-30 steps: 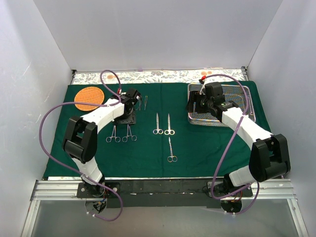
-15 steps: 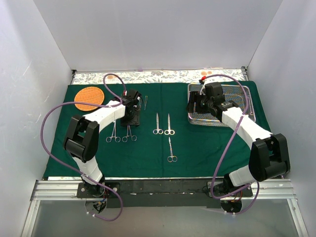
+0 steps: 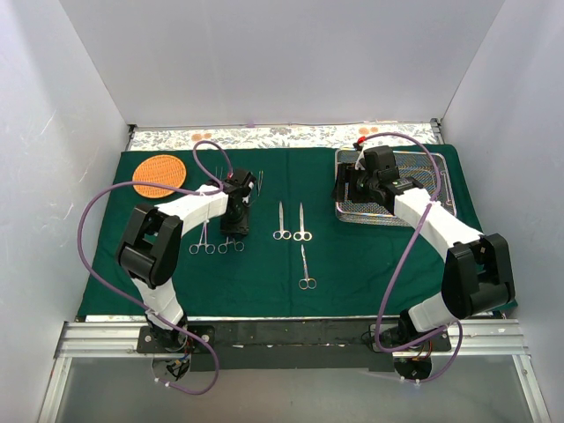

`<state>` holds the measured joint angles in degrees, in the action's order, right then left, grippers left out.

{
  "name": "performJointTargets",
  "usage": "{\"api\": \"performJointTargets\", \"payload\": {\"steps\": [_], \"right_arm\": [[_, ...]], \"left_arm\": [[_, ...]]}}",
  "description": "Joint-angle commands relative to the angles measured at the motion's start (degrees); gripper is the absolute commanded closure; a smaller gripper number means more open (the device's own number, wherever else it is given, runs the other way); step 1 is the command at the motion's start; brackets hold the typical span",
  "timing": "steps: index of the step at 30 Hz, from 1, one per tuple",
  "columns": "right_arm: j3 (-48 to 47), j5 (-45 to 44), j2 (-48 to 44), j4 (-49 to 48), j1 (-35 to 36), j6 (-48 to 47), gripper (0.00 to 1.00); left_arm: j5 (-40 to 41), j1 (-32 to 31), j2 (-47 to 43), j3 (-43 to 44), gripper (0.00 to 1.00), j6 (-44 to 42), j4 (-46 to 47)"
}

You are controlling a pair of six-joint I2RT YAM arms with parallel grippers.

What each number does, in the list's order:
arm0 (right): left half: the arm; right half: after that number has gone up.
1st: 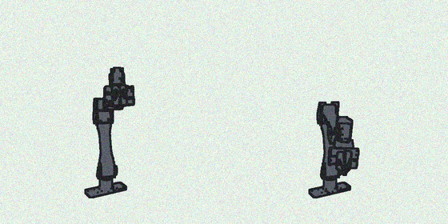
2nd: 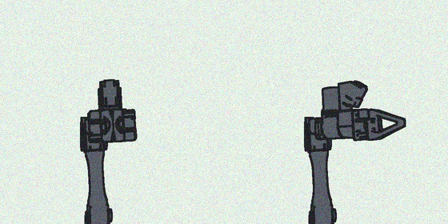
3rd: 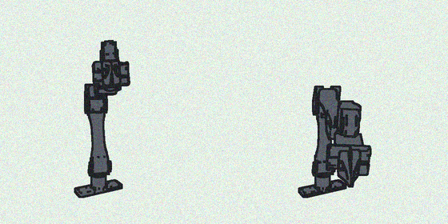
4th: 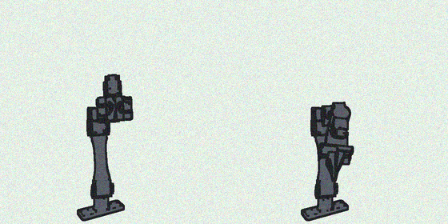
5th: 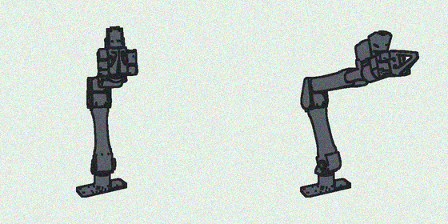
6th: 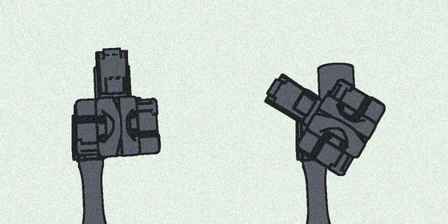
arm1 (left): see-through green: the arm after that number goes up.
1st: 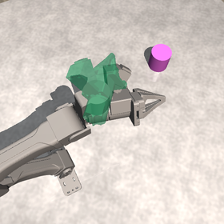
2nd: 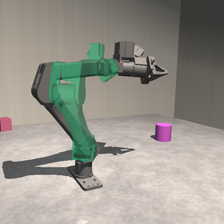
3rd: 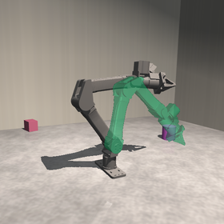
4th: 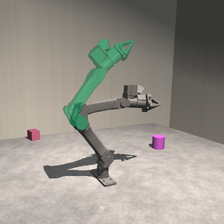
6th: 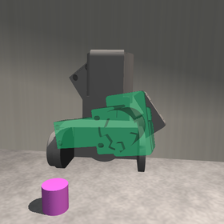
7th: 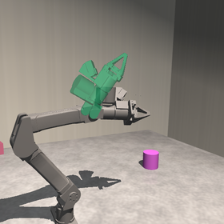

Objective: Open and lay out the surgical kit
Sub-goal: Adjust the medical item in the surgical kit.

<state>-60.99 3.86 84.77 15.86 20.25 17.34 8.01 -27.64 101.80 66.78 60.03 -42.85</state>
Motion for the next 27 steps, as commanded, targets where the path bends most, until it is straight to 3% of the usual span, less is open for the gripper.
{"api": "performJointTargets", "payload": {"steps": [1, 18, 27], "right_arm": [[-2.90, 0.63, 0.13, -0.12, -0.30, -0.29, 0.24], [-3.34, -0.95, 0.13, 0.31, -0.39, -0.91, 0.24], [-10.63, -12.73, 2.32, 7.86, -5.91, -6.36, 0.25]], "left_arm": [[-0.45, -0.05, -0.90, -0.87, 0.73, -1.06, 0.49], [0.60, -0.75, -3.54, -3.07, 0.73, -1.85, -0.65], [6.21, -0.66, -10.72, 1.16, 0.61, 2.19, 0.74]]}}
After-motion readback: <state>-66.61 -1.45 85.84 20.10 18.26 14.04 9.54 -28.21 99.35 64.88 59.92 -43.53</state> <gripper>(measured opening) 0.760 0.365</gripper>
